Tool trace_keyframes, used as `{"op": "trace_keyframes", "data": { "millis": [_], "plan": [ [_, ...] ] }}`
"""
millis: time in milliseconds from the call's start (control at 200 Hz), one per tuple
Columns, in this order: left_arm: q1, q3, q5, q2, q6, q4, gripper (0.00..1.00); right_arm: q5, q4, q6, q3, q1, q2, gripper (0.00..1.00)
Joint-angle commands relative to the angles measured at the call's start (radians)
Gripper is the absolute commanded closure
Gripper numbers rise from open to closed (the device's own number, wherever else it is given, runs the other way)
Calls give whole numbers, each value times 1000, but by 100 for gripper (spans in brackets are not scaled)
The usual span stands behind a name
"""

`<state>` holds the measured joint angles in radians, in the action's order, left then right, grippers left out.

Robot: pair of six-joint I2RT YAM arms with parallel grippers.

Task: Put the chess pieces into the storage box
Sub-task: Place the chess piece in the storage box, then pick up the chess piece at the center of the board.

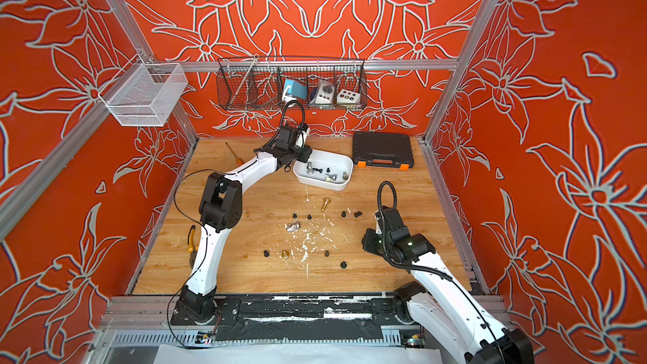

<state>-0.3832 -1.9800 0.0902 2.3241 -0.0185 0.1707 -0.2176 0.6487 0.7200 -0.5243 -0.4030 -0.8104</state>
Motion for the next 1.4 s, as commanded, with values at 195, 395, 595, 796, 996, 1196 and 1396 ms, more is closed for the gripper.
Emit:
{"op": "trace_keyframes", "data": {
  "millis": [195, 395, 595, 796, 996, 1196, 1396],
  "plan": [
    [5, 49, 25, -130, 1, -5, 62, 22, 22, 2, -23, 4, 3, 75],
    [4, 149, 68, -237, 19, -51, 62, 27, 25, 1, -23, 4, 2, 75],
    [5, 273, 93, -353, 36, -80, 62, 31, 40, -17, -39, 4, -13, 75],
    [4, 455, 110, -491, 68, -128, 62, 34, 56, -51, -70, 5, -38, 75],
    [5, 655, 137, -643, 118, -188, 61, 30, 43, -94, -126, 4, -104, 75],
    [3, 863, 161, -786, 162, -234, 61, 7, 21, -170, -222, 5, -237, 75],
    [3, 1023, 164, -893, 186, -226, 61, 24, 39, -266, -340, 4, -389, 75]
  ]
}}
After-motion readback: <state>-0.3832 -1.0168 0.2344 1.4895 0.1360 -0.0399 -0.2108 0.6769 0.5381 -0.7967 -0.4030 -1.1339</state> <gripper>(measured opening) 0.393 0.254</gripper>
